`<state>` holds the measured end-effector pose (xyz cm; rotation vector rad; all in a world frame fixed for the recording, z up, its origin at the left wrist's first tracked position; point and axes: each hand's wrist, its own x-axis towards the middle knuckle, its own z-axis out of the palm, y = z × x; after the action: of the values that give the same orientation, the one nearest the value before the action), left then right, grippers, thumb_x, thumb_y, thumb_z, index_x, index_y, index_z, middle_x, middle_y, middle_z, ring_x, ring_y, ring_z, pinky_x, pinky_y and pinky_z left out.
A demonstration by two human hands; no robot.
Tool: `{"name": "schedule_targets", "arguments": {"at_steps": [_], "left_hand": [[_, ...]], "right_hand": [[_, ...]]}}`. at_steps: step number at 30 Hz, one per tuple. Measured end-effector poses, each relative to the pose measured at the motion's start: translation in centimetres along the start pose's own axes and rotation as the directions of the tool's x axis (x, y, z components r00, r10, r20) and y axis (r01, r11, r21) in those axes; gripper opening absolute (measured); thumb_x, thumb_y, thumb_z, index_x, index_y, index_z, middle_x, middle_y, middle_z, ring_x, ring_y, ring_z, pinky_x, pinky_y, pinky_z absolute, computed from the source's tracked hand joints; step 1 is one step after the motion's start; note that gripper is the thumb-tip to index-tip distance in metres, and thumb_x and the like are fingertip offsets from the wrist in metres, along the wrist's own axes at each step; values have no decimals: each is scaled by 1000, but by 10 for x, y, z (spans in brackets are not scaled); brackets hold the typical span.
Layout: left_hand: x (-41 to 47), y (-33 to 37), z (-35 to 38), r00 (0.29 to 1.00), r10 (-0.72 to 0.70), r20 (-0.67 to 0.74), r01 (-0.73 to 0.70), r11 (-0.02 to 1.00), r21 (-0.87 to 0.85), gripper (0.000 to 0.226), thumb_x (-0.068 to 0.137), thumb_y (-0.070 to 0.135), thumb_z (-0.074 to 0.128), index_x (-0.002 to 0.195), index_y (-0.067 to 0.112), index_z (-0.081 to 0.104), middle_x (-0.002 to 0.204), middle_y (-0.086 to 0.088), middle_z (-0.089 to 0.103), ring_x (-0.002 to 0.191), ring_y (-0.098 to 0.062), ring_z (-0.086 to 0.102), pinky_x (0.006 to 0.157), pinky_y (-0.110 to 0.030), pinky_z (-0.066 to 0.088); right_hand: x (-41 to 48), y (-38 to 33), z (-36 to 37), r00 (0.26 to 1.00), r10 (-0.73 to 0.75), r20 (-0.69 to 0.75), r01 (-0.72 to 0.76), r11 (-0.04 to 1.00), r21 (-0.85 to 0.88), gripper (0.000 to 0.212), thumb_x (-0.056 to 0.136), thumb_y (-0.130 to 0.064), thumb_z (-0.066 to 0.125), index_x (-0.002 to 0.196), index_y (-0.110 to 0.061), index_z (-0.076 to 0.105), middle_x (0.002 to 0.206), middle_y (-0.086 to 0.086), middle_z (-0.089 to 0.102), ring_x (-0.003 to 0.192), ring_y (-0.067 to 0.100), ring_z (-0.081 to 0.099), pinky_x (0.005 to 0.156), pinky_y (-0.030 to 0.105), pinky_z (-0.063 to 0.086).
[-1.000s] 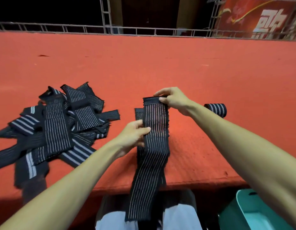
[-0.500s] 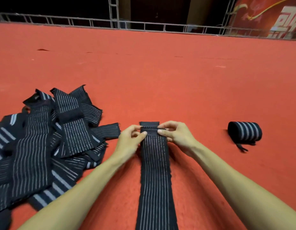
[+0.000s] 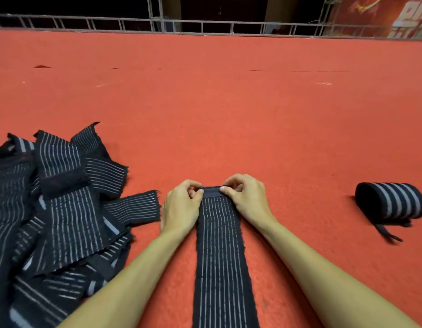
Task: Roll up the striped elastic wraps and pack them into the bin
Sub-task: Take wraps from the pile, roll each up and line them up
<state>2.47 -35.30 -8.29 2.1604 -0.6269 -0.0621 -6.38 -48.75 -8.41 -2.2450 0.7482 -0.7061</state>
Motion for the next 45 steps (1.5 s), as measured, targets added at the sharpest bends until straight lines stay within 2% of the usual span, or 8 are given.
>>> {"name": "schedule_targets", "arguments": {"at_steps": [13, 18, 21, 25, 28, 33, 37, 45], "left_hand": [[0, 3, 1, 998, 47, 48, -53, 988, 144, 19, 96, 34, 51, 111, 33, 64, 106, 8, 55, 104, -18, 58, 85, -32, 42], [-10, -2, -23, 960, 173, 221, -138, 976, -165, 15, 95, 19, 54, 89, 32, 53, 100, 11, 46, 93, -8, 53, 100, -34, 38], [-30, 12, -51, 923, 170, 346, -43, 937, -347, 13, 96, 15, 52, 91, 27, 50, 89, 6, 56, 84, -11, 52, 83, -30, 41], [-56, 46, -88, 885, 285, 368, -123, 906, -405, 10, 98, 21, 50, 107, 22, 53, 86, 3, 62, 80, -10, 55, 78, -30, 46], [-73, 66, -113, 852, 364, 375, -231, 906, -354, 11, 97, 29, 51, 95, 24, 60, 86, 3, 62, 81, -12, 59, 80, -43, 52], [-117, 100, -148, 803, 309, 509, -125, 923, -363, 13, 102, 21, 43, 95, 14, 52, 78, -4, 57, 56, -11, 62, 47, -27, 51], [-146, 116, -174, 737, 253, 627, 53, 903, -426, 13, 102, 20, 43, 93, 12, 49, 73, -7, 53, 47, -15, 56, 42, -28, 49], [-182, 173, -235, 572, 539, 619, 211, 632, -746, 24, 89, 21, 47, 106, 7, 55, 66, 2, 65, 47, -5, 59, 43, -16, 48]], "right_hand": [[-2, -8, 0, 997, 25, 72, -21, 998, -56, 9, 84, -20, 70, 93, -19, 71, 97, -2, 53, 82, 9, 52, 81, 17, 37], [-22, -30, -16, 992, -33, 122, 40, 998, -55, 14, 86, -13, 66, 82, -25, 59, 91, -3, 61, 89, 15, 53, 82, 29, 40], [-34, -53, -39, 974, -126, 191, 147, 984, -99, 21, 85, -10, 64, 80, -27, 52, 87, -3, 59, 87, 17, 49, 80, 30, 37], [-52, -90, -81, 968, -198, 154, 196, 980, 31, 20, 85, -5, 63, 81, -21, 53, 86, 3, 60, 79, 15, 50, 71, 21, 33], [-71, -111, -115, 955, -231, 186, 223, 973, 63, 17, 86, -7, 64, 81, -21, 55, 78, -9, 58, 70, 8, 52, 65, 14, 39], [-108, -140, -161, 947, -229, 223, 183, 960, 211, 21, 83, -4, 69, 76, -23, 62, 76, -5, 64, 63, 10, 57, 56, 27, 50], [-135, -162, -190, 906, -205, 370, 75, 939, 336, 12, 85, -1, 67, 82, -13, 65, 77, 1, 61, 65, 9, 56, 52, 22, 48], [-156, -200, -238, 878, -301, 372, -133, 594, 794, 15, 80, -14, 64, 94, -9, 66, 89, 8, 65, 74, 17, 63, 62, 25, 51]]}}
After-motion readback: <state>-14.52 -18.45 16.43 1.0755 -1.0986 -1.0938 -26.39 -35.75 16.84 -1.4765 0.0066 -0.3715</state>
